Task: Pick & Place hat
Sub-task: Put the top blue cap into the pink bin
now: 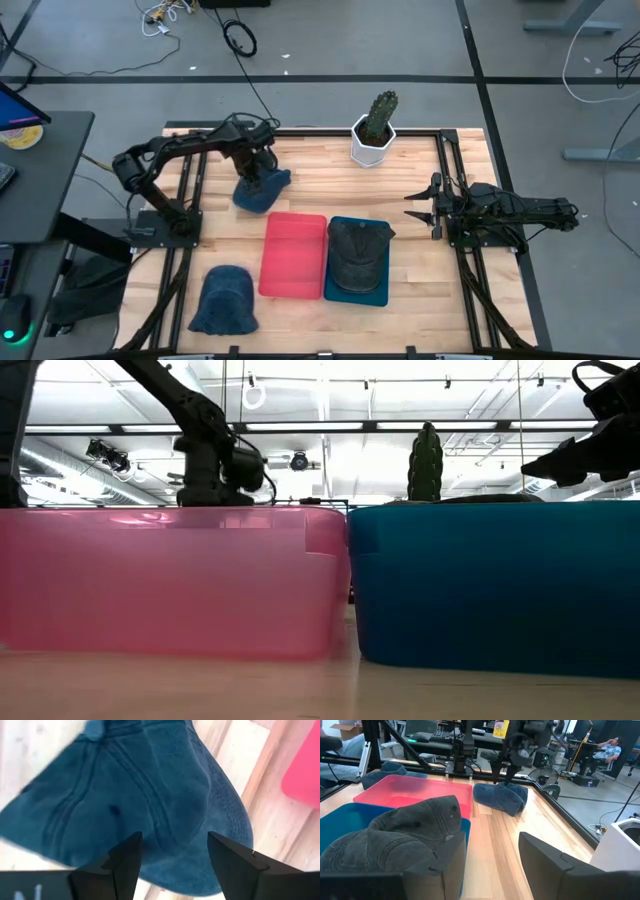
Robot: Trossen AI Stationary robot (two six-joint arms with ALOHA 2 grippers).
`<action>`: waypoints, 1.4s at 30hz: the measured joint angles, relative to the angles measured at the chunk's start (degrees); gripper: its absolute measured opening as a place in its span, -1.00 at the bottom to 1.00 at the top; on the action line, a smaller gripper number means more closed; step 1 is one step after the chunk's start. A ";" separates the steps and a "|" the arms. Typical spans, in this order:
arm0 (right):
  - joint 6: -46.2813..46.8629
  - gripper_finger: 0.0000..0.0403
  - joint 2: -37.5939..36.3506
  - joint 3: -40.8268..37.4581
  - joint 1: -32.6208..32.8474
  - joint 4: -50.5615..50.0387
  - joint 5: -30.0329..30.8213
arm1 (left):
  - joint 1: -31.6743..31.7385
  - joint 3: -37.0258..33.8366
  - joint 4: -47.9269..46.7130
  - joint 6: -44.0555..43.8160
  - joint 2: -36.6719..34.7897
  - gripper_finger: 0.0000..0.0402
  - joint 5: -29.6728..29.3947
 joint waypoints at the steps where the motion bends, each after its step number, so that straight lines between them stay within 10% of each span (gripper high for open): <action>1: 0.00 -0.07 0.00 0.00 0.00 0.00 -0.01 | -0.11 0.00 0.34 0.09 0.97 0.13 -0.03; 8: 0.01 -0.07 0.00 0.00 0.00 0.00 0.00 | -0.10 0.02 1.93 0.68 4.71 -0.04 -0.87; 15: 0.00 -0.07 0.00 0.00 0.00 0.00 -0.01 | 0.07 0.03 -1.66 -1.75 4.18 -0.91 -1.69; 31: 0.00 -0.07 0.00 0.00 0.00 0.02 -0.01 | -3.02 13.19 -15.52 -12.16 -3.08 -0.96 0.94; 42: -0.01 -0.07 0.00 0.00 0.00 0.04 0.01 | -20.47 24.09 -15.43 -30.07 -4.19 -0.96 3.17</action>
